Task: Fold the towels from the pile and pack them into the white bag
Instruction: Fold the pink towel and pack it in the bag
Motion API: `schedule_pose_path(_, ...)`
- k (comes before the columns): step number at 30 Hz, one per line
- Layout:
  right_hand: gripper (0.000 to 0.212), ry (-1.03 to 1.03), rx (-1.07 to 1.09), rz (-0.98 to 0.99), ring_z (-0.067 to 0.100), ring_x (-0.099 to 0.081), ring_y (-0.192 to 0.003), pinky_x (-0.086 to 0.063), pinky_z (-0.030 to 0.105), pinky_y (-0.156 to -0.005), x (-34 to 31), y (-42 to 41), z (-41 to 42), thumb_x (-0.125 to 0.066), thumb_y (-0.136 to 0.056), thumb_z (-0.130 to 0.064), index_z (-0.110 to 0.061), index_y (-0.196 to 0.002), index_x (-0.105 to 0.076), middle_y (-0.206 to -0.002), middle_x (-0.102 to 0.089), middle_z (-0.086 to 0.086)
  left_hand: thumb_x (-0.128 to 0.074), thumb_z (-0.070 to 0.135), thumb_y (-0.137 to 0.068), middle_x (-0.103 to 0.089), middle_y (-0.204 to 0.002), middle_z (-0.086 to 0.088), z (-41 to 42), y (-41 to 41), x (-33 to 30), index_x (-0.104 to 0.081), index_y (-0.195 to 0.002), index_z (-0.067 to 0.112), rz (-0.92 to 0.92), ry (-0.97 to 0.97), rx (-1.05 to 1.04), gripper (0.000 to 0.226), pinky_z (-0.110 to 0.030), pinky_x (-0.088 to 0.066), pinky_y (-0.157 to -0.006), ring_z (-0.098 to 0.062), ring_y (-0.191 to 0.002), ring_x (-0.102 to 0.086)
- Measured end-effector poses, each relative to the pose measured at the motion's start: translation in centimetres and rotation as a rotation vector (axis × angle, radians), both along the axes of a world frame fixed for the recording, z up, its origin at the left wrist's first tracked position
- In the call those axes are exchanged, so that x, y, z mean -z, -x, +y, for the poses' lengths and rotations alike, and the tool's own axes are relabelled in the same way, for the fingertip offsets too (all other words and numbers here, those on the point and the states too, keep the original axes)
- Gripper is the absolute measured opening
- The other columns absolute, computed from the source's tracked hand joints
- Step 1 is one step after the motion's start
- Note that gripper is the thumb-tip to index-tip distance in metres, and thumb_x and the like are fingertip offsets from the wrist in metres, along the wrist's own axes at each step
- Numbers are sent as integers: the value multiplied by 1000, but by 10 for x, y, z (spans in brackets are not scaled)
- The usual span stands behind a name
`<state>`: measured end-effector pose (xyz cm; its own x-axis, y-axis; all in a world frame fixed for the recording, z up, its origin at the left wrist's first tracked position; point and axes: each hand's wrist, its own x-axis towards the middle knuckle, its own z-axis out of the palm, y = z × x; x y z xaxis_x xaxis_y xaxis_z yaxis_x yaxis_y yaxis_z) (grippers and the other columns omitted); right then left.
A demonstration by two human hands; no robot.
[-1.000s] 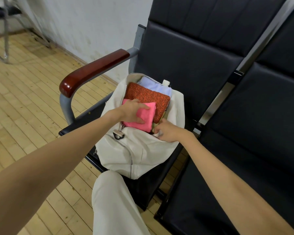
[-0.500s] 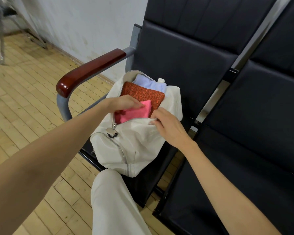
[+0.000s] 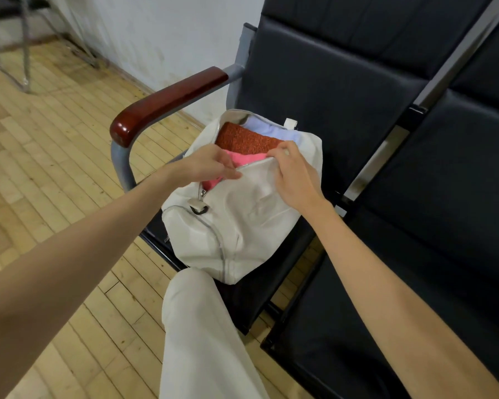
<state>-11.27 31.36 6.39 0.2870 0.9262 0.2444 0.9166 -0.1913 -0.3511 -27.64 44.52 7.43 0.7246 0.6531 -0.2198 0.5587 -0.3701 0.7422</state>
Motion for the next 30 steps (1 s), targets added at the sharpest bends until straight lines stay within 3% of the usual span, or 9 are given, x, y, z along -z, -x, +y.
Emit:
schedule_pose_path(2, 22, 15, 62, 1, 27, -57, -88, -47, 40, -64, -2, -4, 1, -39, -95, -19, -13, -110, -54, -130, -39, 5, -74, 22, -80, -68, -82, -10, -6, -9, 1, -74, -79, 4, 38, -120, -11, 18, -24, -42, -68, -12, -69, -55)
schedule_pose_path(5, 26, -60, 212, -35, 24, -51, -80, -35, 33, -60, -1, -19, 5, -40, -97, -28, -9, -93, -57, -124, -40, 11, -72, 34, -82, -68, -74, 0, -14, -34, 1, -73, -74, 14, -98, -300, -100, 22, -11, -39, -57, -2, -63, -54)
schedule_pose_path(9, 33, -12, 273, -20, 18, -43, -75, -30, 29, -63, -1, -48, 19, -40, -98, -32, -7, -90, -59, -112, -42, 11, -58, 13, -82, -71, -81, -3, -2, -79, 4, -73, -81, 8, -265, -452, -223, 16, -17, -47, -69, -1, -68, -56)
schedule_pose_path(12, 28, 101, 268, 68, 24, -50, -77, -32, 31, -65, -1, -72, 34, -43, -96, -31, -8, -95, -59, -118, -45, 14, -58, 9, -80, -69, -87, -2, 17, -106, 15, -74, -87, 9, -192, -439, -157, 17, -24, -48, -79, -11, -81, -62)
schedule_pose_path(18, 28, 319, 259, 292, 27, -58, -97, -46, 34, -74, -7, -112, 64, -56, -90, -31, -9, -107, -60, -106, -59, 9, -61, 3, -83, -69, -108, -12, 39, -127, 27, -69, -106, 5, -125, -512, -54, 25, -16, -37, -88, -26, -101, -63)
schedule_pose_path(22, 12, 605, 280, 352, 27, -62, -82, -56, 36, -73, -17, -121, 87, -62, -84, -21, -12, -82, -55, -83, -58, 5, -63, 3, -84, -66, -120, -11, 54, -127, 29, -66, -117, 4, -101, -445, 45, 33, -14, -30, -98, -26, -115, -59)
schedule_pose_path(26, 20, 879, 349, 329, 26, -59, -66, -55, 35, -73, -39, -111, 104, -51, -88, -12, -11, -69, -43, -67, -59, 8, -61, 10, -84, -59, -131, -11, 71, -120, 24, -62, -125, 7, -40, -312, 136, 41, -19, -26, -108, -24, -125, -52)
schedule_pose_path(28, 24, 778, 485, 423, 25, -58, -74, -49, 31, -67, -40, -111, 107, -48, -91, -21, -10, -71, -44, -72, -56, 7, -59, 14, -81, -54, -138, -11, 80, -121, 25, -57, -131, 10, 11, -253, 240, 50, -40, -29, -113, -27, -130, -47)
schedule_pose_path(30, 27, 508, 699, 524, 19, -50, -70, -36, 29, -58, -34, -102, 105, -47, -94, -29, -13, -73, -45, -74, -49, 1, -63, 10, -84, -49, -143, -9, 88, -122, 28, -53, -135, 13, 89, -206, 321, 53, -46, -28, -112, -26, -135, -42)
